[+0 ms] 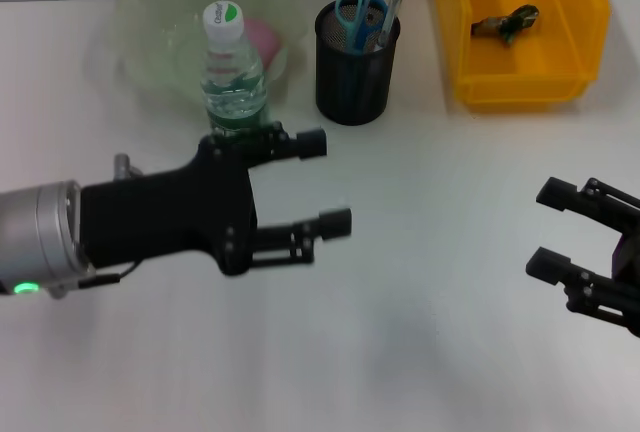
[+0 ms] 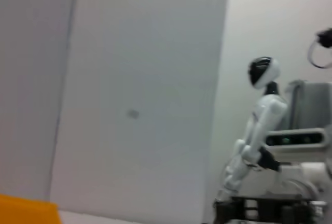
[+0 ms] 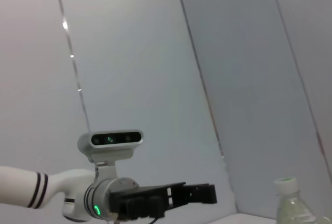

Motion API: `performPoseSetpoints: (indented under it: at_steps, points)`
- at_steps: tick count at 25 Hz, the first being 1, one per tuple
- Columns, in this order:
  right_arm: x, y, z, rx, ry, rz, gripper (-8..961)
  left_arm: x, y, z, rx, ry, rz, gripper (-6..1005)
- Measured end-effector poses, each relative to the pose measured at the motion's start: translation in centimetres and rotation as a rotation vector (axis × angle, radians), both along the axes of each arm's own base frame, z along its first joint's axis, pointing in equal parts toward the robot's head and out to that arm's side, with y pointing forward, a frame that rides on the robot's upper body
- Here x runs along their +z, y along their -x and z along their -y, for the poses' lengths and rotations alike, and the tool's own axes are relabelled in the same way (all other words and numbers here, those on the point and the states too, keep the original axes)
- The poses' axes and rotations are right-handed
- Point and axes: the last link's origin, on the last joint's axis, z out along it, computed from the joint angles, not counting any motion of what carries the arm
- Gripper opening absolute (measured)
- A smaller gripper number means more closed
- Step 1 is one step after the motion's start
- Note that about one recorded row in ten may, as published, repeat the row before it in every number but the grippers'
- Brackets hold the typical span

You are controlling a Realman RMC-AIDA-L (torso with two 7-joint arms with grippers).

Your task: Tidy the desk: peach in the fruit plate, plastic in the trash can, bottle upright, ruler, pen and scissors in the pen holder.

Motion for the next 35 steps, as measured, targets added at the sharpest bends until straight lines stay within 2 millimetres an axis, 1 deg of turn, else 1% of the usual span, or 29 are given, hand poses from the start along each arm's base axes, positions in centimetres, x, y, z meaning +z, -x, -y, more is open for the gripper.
performPoseSetpoints:
  at_steps: [3,4,10,14,24,35]
  points:
    - [0.0,0.0,0.2,0.013,0.013,0.007,752,-0.2,0.3,1.1,-0.057,-0.003,0.013,799]
    - [-0.1,0.0,0.4,0.019,0.025,0.015,752,-0.2,0.6,1.6,-0.062,0.003,0.029,798]
    - [-0.5,-0.1,0.8,0.056,0.023,0.044,752,-0.3,1.5,2.3,-0.041,0.0,0.033,795]
    - [-1.0,0.1,1.6,0.114,0.053,0.06,752,-0.8,2.1,3.0,-0.034,-0.001,0.033,795]
    - [-1.1,0.3,2.4,0.147,0.088,0.038,752,-1.3,2.8,3.6,-0.006,0.021,0.038,795]
    - [-1.4,0.4,2.5,0.146,0.093,0.026,752,-1.6,3.2,4.2,-0.008,0.032,0.025,795]
